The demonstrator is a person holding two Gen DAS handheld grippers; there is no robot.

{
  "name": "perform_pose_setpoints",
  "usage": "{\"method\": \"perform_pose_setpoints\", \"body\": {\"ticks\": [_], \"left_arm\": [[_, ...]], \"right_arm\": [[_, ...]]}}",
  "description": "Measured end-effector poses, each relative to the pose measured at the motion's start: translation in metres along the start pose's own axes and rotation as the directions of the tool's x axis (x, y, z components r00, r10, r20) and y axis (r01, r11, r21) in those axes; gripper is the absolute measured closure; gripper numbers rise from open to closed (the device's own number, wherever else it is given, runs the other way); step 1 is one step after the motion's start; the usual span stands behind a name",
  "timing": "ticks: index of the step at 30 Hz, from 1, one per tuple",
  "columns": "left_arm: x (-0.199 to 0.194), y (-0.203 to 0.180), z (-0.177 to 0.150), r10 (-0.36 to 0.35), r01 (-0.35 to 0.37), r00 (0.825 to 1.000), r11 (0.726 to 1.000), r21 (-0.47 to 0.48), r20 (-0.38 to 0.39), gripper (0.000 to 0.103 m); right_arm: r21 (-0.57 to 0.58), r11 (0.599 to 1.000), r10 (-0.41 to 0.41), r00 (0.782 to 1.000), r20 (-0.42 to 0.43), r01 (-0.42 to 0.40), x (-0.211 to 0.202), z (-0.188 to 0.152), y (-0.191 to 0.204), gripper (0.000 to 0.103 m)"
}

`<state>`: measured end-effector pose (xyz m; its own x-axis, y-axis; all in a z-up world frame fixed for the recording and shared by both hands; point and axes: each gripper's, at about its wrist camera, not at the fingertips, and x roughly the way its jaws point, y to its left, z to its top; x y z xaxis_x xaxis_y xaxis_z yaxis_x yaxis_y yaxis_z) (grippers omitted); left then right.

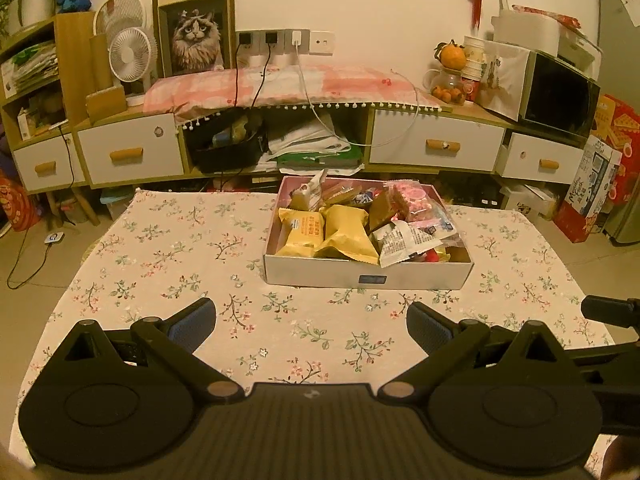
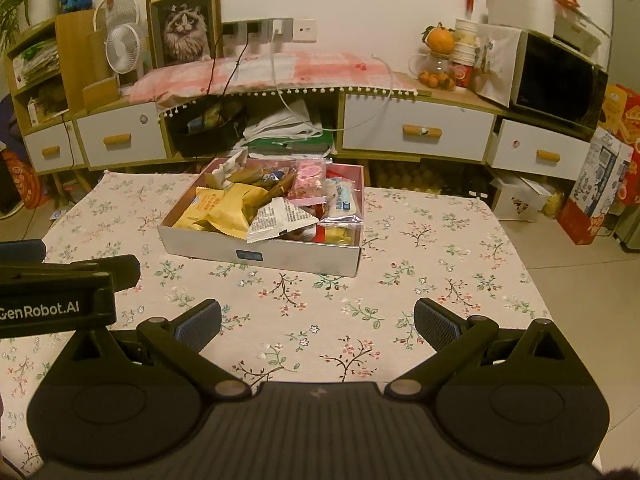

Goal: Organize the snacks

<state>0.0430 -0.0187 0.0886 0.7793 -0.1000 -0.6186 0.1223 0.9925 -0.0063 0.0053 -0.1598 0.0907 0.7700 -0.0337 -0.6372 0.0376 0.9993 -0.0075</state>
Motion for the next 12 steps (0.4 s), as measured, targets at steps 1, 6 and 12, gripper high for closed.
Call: {"method": "perform_pose_setpoints", "body": {"ticks": [1,6,12], "left_arm": [[0.0003,0.0002,0.0002,-0.001,0.001,1.000,1.000,-0.002,-0.002,0.000],[0.0013,0.0014,-0.0002,0.002,-0.002,1.000,1.000,-0.003,-0.011,0.000],[0.0019,0.0040,0.0005,0.010,-0.011,1.000,1.000,-0.010,-0.021,0.000]], "right_arm": [[0.000,1.000,0.001,1.000,0.000,-0.001,0.0000,0.0000,0.0003,0.000],[-0.003,1.000,0.004,1.000,0.000,-0.004,0.0002,-0.0002,0.0008,0.000],[-0.001,1.000,0.004,1.000,0.000,-0.004,0.0008,-0.0001,0.0021,0.000]]}}
